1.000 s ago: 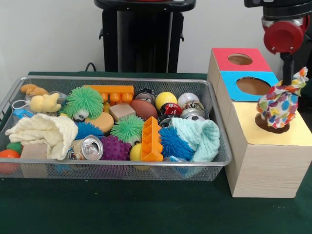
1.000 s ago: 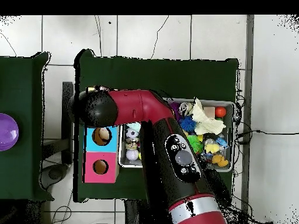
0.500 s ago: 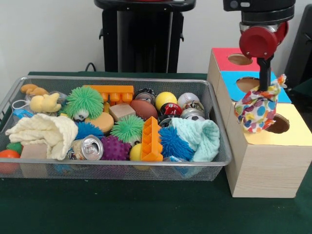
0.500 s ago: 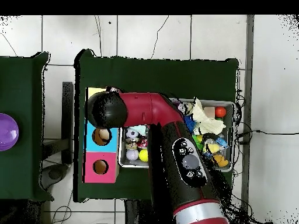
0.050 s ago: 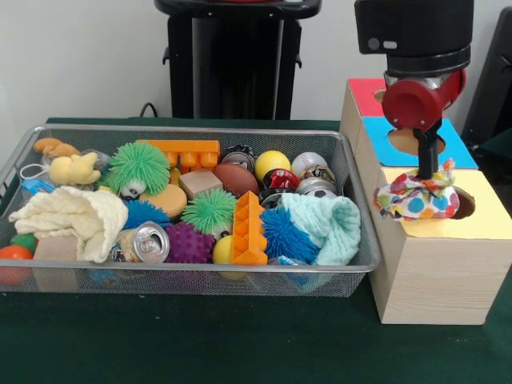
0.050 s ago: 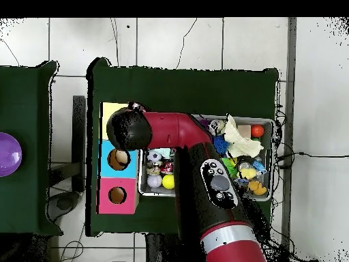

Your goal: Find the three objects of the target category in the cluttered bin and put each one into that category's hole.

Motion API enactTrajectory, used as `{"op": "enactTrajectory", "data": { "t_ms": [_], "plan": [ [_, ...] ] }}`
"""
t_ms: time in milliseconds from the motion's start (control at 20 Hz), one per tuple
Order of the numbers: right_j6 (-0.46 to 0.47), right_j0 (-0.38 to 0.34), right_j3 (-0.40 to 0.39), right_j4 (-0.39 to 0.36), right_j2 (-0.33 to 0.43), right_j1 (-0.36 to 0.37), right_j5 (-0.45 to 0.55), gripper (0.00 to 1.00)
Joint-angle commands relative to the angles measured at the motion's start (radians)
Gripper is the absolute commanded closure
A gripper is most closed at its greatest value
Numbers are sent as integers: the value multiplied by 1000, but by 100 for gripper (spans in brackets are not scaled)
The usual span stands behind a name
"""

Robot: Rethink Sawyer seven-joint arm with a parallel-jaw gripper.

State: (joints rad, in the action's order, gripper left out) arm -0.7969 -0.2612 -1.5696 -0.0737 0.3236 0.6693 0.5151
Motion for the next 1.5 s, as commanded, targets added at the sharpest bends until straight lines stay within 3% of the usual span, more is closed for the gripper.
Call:
{"op": "enactTrajectory", "data": {
  "t_ms": [50, 550, 750, 1050, 1500],
  "plan": [
    [-296, -4, -80, 57, -17, -82, -27, 100],
    [-308, 26, -64, 110, -19, -125, -9, 100],
    [-279, 9, -96, 133, 16, -129, -21, 100],
    [-257, -6, -82, 167, 40, -155, -18, 100],
    [-265, 19, -57, 162, 4, -197, -84, 100]
  ]
}}
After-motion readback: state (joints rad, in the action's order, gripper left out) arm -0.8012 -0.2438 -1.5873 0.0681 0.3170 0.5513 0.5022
